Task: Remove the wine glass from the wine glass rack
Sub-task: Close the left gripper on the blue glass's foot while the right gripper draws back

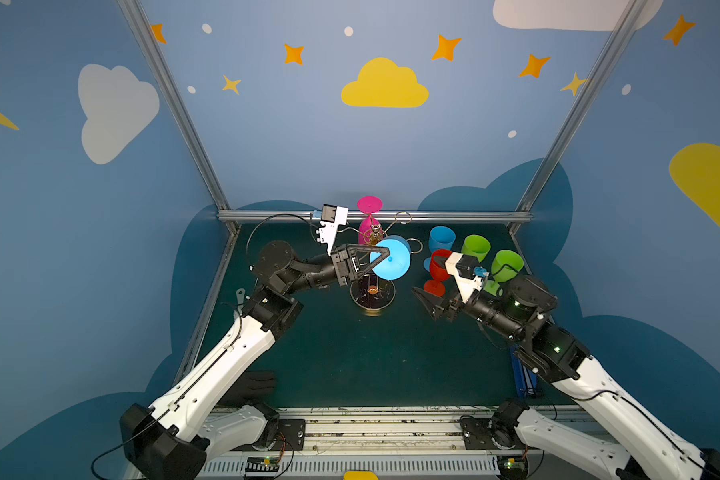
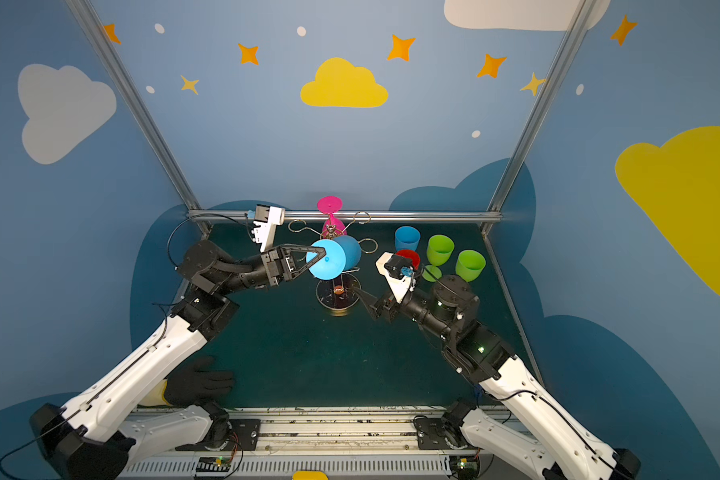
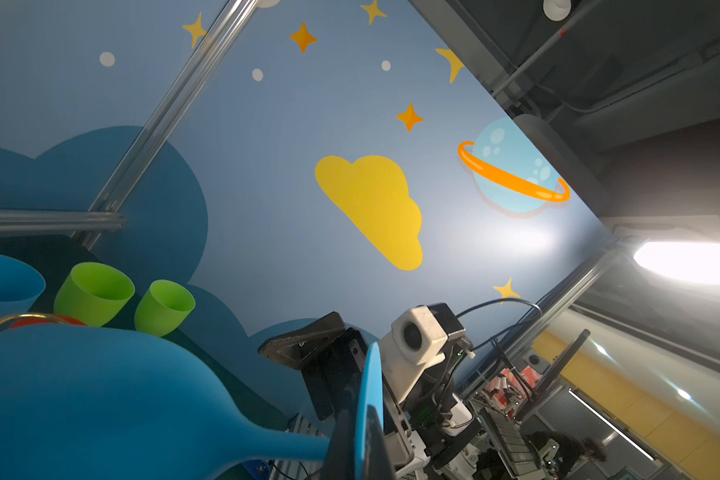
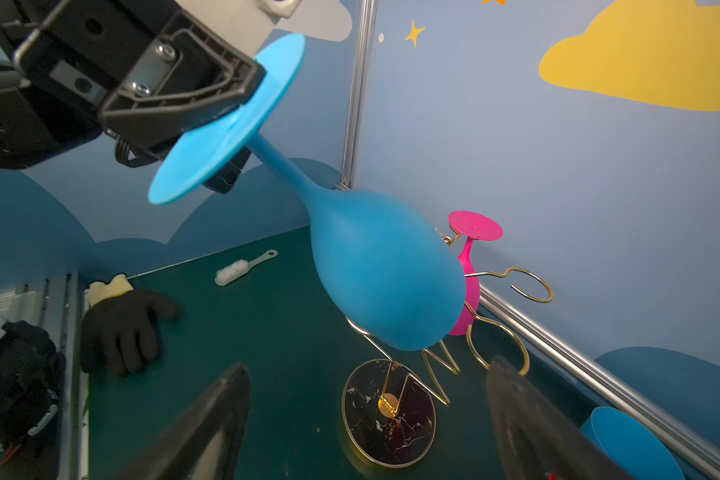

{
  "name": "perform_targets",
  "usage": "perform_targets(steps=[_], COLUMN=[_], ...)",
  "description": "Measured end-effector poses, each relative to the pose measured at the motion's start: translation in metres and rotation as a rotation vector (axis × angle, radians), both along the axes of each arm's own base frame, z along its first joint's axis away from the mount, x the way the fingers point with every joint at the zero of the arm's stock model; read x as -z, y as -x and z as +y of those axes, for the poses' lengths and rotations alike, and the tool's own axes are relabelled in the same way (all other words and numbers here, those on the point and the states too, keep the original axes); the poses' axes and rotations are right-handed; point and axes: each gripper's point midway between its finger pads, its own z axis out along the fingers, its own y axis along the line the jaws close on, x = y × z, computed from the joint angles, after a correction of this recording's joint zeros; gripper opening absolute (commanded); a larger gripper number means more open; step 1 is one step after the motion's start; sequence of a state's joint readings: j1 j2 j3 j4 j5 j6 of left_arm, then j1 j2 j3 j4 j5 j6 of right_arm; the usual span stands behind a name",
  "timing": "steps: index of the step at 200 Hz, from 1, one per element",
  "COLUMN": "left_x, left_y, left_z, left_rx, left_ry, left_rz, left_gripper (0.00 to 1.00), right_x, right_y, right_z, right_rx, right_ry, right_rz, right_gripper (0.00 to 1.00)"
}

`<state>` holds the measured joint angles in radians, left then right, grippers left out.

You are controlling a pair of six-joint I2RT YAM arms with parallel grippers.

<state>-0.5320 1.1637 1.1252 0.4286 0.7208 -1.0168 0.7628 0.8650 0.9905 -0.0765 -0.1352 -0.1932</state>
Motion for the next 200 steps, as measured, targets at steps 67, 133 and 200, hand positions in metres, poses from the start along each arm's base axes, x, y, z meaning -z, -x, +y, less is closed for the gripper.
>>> perform_targets(steps=[67,133,200], left_x=[-0.002,-0.004,-0.015], left_y=[-0.003,-0.003,0.0], left_z=[-0.001,0.0,0.002], left_rx=[0.016,0.023,0.039], left_ry=[0.03,0.043,0.086], left_rz=[0.059,0.082,0.092], left_gripper=[0.03,0.03,0.03], right_x=[0.002,0.015,0.005], right_y=[-0.031,-0.048,-0.048], right_z=[0.023,0.041,0.049], right_rx=[-0.02,-0.09,-0.126], right_ry=[0.01,0.002,-0.045], right_rz=[-0.105,-0.065,-0.057], right_gripper=[0.89,0.89,0.89])
